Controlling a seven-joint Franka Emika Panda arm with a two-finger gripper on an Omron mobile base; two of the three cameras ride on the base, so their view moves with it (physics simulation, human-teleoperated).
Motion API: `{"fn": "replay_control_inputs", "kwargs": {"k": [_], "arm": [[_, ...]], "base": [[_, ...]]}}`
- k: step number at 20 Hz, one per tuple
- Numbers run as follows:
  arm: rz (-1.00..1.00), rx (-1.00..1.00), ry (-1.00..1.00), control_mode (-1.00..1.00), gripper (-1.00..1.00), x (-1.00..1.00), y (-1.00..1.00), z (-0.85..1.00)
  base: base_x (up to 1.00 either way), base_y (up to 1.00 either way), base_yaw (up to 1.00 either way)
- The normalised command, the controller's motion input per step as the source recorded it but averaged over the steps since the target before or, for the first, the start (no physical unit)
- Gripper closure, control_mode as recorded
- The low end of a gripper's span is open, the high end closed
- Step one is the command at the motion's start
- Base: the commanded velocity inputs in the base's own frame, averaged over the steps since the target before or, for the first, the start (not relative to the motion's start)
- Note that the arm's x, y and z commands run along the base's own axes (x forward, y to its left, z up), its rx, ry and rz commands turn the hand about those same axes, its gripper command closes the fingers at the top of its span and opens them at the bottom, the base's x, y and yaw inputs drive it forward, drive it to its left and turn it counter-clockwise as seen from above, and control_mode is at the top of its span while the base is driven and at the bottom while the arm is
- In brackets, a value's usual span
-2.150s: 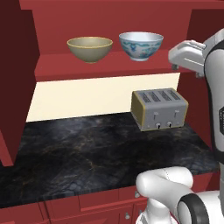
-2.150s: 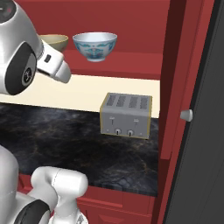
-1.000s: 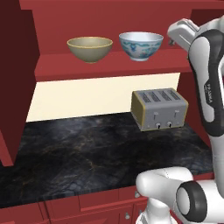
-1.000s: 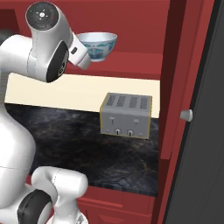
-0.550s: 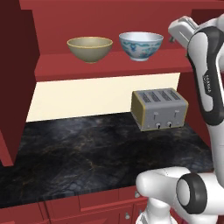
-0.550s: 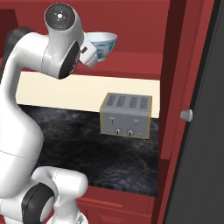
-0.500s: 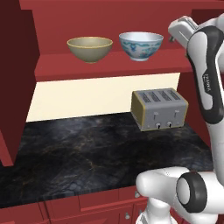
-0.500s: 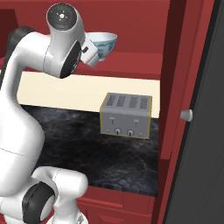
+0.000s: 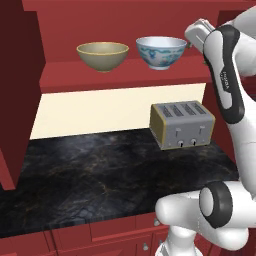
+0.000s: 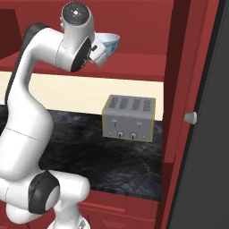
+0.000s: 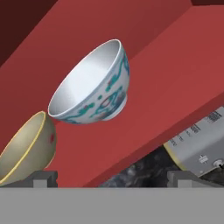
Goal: Move the bowls from the cabinet to the plates on the dining table.
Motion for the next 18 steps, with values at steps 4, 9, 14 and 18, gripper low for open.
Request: {"fn": "replay_control_inputs", "kwargs": {"k": [4,9,14,18], "arm": [[0.00,0.00,0.05,-1.00,-1.00,0.42,-0.01,-0.05],[-0.01,0.00,0.02,-1.00,-1.00,0.45,0.00,0.00],[-0.02,0.00,0.05,-1.00,-1.00,0.39,-0.02,-0.05],[-0.02,0.00,0.02,-1.00,-1.00,0.44,-0.01,-0.01]], "base": [[0.00,0.00,0.00],[0.00,0.00,0.00],[0.00,0.00,0.00],[0.00,0.00,0.00]]}}
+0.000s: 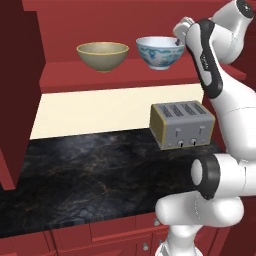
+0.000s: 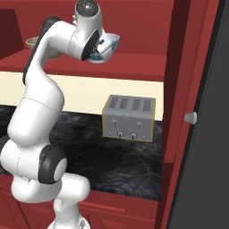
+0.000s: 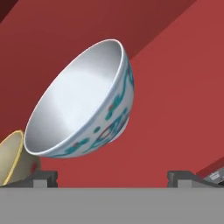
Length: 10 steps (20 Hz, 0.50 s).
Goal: Move the bowls from the cabinet to the plates on the dining table.
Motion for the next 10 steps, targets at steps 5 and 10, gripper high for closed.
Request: {"fn": "replay_control_inputs", "kwargs": {"k": [5,10], "arm": [[-0.03,-0.01,0.01,-1.00,-1.00,0.36,-0.02,-0.12],[-0.03,-0.01,0.02,-1.00,-1.00,0.35,-0.05,-0.14]], "base": [[0.00,0.00,0.00],[0.00,0.00,0.00]]}}
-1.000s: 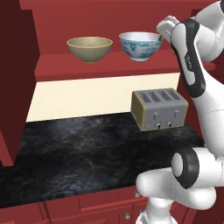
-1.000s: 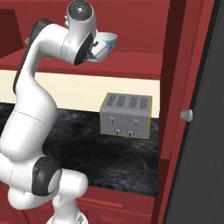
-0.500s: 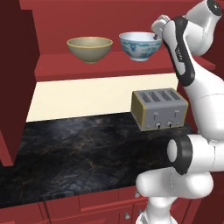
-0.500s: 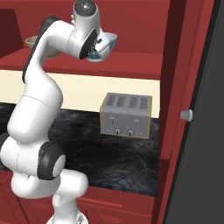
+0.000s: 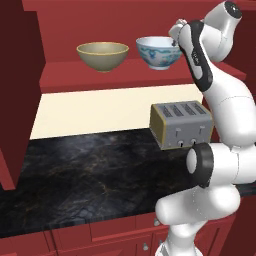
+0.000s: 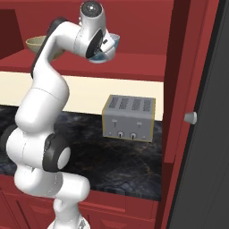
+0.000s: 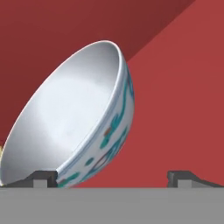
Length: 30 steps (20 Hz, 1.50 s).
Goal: Move the bowls from the cabinet to the plates on the dining table.
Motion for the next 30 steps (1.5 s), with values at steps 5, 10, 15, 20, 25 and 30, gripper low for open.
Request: {"fn": "replay_control_inputs", "kwargs": {"k": [5,10,15,20,25,30], "arm": [[-0.02,-0.01,0.01,-1.00,-1.00,0.42,-0.01,-0.12],[-0.02,0.00,0.02,-1.00,-1.00,0.48,0.00,-0.04],[-0.01,0.00,0.06,-1.00,-1.00,0.14,-0.15,0.00],[0.00,0.00,0.00,-1.00,-1.00,0.18,-0.11,0.00],[0.00,0.00,-0.01,-1.00,-1.00,0.41,0.00,-0.05],[0.00,0.00,0.00,-1.00,-1.00,0.28,0.00,-0.18]], "base": [[0.00,0.00,0.00],[0.00,0.00,0.00],[0.00,0.00,0.00],[0.00,0.00,0.00],[0.00,0.00,0.00],[0.00,0.00,0.00]]}}
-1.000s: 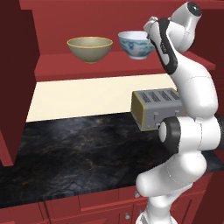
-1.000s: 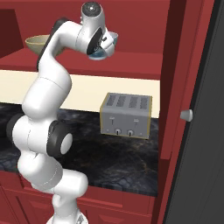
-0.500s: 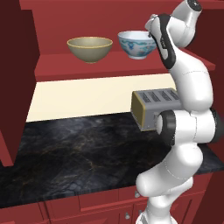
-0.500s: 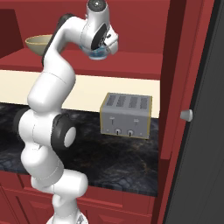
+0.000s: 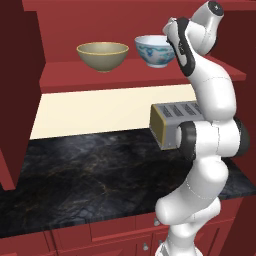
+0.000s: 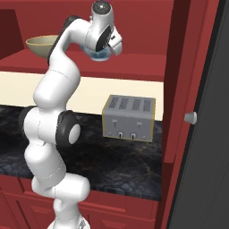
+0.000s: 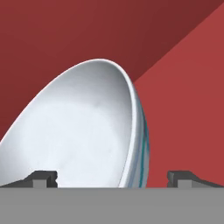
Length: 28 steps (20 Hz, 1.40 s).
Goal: Move the bowls from the cabinet to the plates on the dining table.
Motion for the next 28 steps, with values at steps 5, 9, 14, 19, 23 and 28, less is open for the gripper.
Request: {"fn": "replay_control_inputs", "kwargs": {"k": [5,9,14,19,23,28], "arm": [[0.00,-0.02,0.02,-1.00,1.00,0.03,-0.02,-0.18],[0.00,0.00,0.00,-1.00,1.00,0.00,0.00,0.00],[0.02,0.00,0.02,-1.00,1.00,0.00,0.00,0.45],[0.10,-0.04,0.11,-1.00,1.00,-0.22,-0.02,0.41],[0.14,-0.09,0.05,-1.00,1.00,-0.77,-0.03,0.31],[0.12,-0.03,0.00,-1.00,1.00,-1.00,-0.07,0.05]], "base": [[0.00,0.00,0.00],[0.00,0.00,0.00],[0.00,0.00,0.00],[0.00,0.00,0.00],[0.00,0.00,0.00],[0.00,0.00,0.00]]}}
